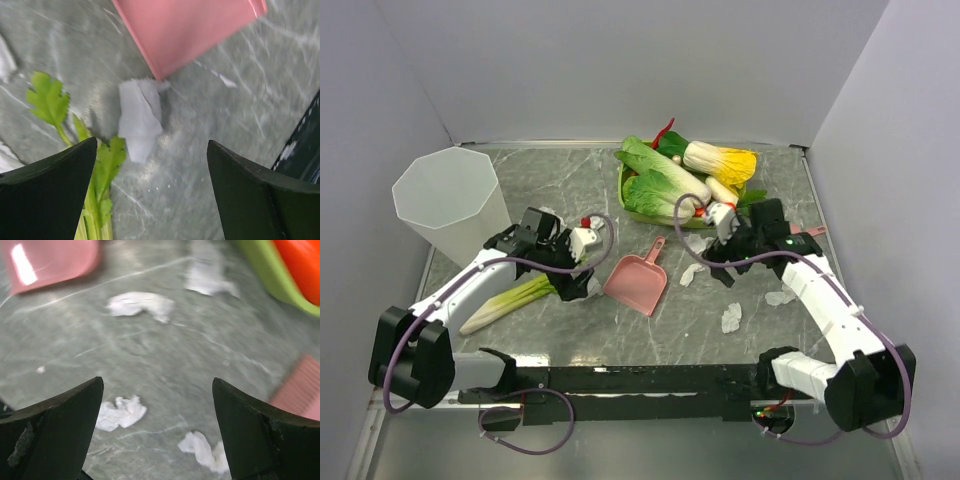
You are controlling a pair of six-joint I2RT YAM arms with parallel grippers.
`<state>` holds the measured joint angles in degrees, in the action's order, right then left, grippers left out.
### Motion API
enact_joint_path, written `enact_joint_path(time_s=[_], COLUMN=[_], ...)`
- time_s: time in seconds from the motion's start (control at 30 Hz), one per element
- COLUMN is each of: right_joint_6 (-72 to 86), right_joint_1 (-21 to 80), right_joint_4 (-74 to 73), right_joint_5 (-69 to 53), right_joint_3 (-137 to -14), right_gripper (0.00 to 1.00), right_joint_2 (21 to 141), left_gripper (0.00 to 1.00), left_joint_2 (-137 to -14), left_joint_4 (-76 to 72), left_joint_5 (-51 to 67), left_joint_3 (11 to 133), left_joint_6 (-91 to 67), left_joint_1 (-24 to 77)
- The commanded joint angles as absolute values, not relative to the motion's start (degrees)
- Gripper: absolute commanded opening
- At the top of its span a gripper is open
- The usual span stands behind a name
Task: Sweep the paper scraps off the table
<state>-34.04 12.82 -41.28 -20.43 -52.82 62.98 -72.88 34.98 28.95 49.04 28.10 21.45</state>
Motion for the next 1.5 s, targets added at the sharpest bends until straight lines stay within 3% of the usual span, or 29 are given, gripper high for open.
enact_joint_path(time_s=[0.0, 0.17, 0.4, 0.57, 0.63, 0.93, 1.47], right_joint_6=[-45.3, -48.5, -40.9, -30.9, -30.2, -30.0, -22.5], right_joint_1=[18.2, 23.2, 26.6, 17.4, 14.2, -1.4, -13.0], right_joint_4=[-43.5, -43.2, -39.7, -40.3, -41.0, -41.6, -41.3], right_joint_5=[-26.6, -28.0, -28.0, -24.8, -23.3, -13.4, -7.1], right_joint_3=[-56.0, -62.0, -69.4, -72.3, -72.0, -67.1, -67.6], right_gripper=[0.95, 0.86, 0.71, 0.68, 0.62, 0.59, 0.53], right_joint_2=[67.5, 76.7, 84.5, 85.3, 84.4, 78.9, 92.2], left_gripper=[0.94, 0.92, 0.87, 0.89, 0.89, 0.93, 0.95], left_joint_2=[-70.0, -67.6, -68.0, -68.2, -68.0, -68.3, -68.8], left_joint_4=[38.7, 36.1, 37.4, 37.3, 36.7, 34.7, 34.7], left_joint_5=[30.7, 24.4, 26.7, 26.8, 26.8, 24.3, 24.5], left_joint_3=[46.4, 43.2, 44.7, 46.8, 47.0, 47.3, 47.5], left_joint_6=[36.7, 37.5, 39.6, 39.0, 38.9, 41.1, 40.8], left_joint_1=[21.5, 21.4, 21.6, 21.8, 21.8, 21.8, 21.8])
